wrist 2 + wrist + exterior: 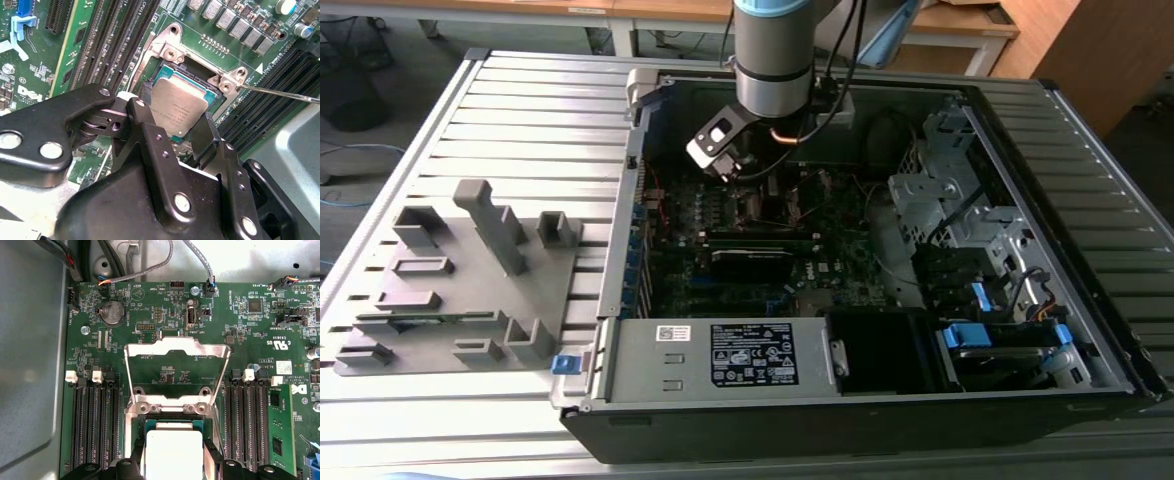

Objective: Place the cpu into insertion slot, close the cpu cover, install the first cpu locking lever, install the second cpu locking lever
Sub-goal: 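Place the cpu into insertion slot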

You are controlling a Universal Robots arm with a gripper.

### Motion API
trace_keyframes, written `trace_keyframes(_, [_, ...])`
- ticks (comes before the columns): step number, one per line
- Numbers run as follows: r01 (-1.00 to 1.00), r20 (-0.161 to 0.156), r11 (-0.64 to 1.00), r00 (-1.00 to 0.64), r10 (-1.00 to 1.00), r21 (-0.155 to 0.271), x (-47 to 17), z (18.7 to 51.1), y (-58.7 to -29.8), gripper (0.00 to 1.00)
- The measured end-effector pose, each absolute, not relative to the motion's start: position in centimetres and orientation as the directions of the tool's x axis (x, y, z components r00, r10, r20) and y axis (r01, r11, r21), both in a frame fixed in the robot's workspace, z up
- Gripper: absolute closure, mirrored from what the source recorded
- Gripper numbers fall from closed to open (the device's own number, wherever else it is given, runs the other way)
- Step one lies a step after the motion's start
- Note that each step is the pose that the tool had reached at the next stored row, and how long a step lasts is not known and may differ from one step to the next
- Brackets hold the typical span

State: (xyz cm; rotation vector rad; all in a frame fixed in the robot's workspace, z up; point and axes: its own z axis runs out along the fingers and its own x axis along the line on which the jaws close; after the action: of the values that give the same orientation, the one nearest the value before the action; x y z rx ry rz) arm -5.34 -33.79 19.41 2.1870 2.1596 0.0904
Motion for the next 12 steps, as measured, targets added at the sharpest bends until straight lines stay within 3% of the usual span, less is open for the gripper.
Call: trace_keyframes(12, [0.996, -0.005, -0.013, 0.013, 1.000, 0.089, -5.34, 19.31, -33.79, 0.46])
